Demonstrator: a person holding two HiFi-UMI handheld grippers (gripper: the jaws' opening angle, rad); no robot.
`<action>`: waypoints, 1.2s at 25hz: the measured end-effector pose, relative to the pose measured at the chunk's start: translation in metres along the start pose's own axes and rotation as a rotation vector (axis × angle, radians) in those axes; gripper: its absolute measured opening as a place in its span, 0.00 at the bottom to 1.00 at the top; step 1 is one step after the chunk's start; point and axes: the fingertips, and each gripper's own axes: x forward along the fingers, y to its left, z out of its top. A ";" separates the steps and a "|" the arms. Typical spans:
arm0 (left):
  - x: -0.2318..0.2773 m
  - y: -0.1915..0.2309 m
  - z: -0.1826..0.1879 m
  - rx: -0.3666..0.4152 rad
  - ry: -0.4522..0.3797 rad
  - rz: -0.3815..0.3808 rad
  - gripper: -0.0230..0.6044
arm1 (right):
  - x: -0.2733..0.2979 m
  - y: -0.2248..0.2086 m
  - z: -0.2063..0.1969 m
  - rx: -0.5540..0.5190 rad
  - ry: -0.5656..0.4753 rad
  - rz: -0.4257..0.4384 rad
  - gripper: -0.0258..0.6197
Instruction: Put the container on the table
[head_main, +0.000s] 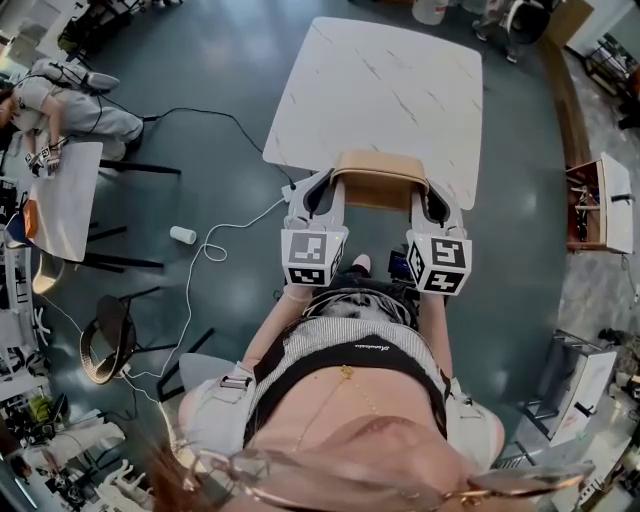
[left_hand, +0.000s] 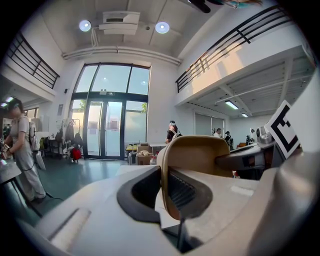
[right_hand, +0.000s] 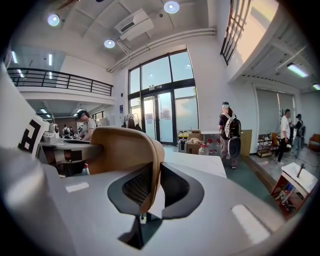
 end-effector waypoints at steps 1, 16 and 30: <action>0.000 0.000 0.000 0.001 0.001 -0.002 0.07 | 0.000 0.000 0.000 0.001 0.001 -0.001 0.12; 0.060 0.012 0.010 0.020 -0.008 -0.152 0.07 | 0.031 -0.023 0.012 0.032 -0.005 -0.144 0.12; 0.113 0.077 0.022 0.010 -0.020 -0.181 0.08 | 0.107 -0.012 0.041 0.020 -0.005 -0.169 0.13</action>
